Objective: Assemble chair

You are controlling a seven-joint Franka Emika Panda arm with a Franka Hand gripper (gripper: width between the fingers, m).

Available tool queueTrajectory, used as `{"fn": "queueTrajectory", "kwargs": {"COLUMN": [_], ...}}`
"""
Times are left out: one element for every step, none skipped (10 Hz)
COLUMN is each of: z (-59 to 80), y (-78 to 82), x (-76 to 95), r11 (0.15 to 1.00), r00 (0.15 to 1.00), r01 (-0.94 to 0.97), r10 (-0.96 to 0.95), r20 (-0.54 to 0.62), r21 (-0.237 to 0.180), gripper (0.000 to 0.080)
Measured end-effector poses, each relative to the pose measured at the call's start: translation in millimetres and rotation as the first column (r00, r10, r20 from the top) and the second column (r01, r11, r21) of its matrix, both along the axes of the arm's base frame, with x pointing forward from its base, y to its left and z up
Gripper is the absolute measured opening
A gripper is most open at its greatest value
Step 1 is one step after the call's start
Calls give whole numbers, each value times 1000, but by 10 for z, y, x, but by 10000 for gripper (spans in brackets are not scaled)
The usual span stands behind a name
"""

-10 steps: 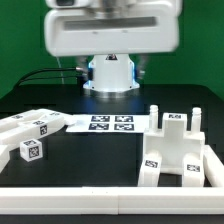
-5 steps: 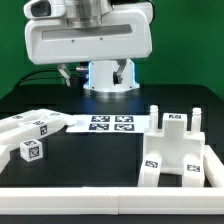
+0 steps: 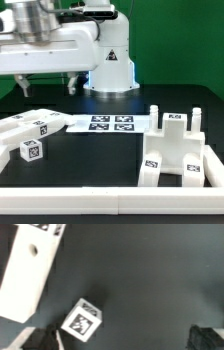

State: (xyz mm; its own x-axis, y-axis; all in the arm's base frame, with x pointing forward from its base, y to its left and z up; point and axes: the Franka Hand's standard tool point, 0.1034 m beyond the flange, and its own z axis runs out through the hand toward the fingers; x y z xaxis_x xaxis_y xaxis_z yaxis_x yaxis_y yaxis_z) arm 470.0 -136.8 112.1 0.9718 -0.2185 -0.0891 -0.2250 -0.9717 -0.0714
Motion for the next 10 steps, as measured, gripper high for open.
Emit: {"fn": "queueTrajectory", "kwargs": {"z": [-6, -10, -32, -174, -344, -426, -390, -392, -401, -427], "y": [21, 10, -14, -174, -377, -471, -408, -400, -408, -428], "x": [5, 0, -13, -125, -276, -346, -290, -287, -295, -312], "r11": [1000, 1000, 1000, 998, 996, 996, 995, 996, 996, 995], "r00": [1000, 1000, 1000, 998, 996, 996, 995, 996, 996, 995], "r01": [-9, -7, 4, 63, 85, 87, 93, 86, 87, 97], "r10": [9, 7, -4, -63, -84, -86, -92, -84, -86, -96], "r20": [0, -1, 0, 9, 34, 36, 36, 39, 36, 35], "r21": [0, 0, -1, -11, -32, -32, -26, -27, -27, -29], "gripper": [649, 649, 649, 649, 649, 649, 649, 649, 649, 649]}}
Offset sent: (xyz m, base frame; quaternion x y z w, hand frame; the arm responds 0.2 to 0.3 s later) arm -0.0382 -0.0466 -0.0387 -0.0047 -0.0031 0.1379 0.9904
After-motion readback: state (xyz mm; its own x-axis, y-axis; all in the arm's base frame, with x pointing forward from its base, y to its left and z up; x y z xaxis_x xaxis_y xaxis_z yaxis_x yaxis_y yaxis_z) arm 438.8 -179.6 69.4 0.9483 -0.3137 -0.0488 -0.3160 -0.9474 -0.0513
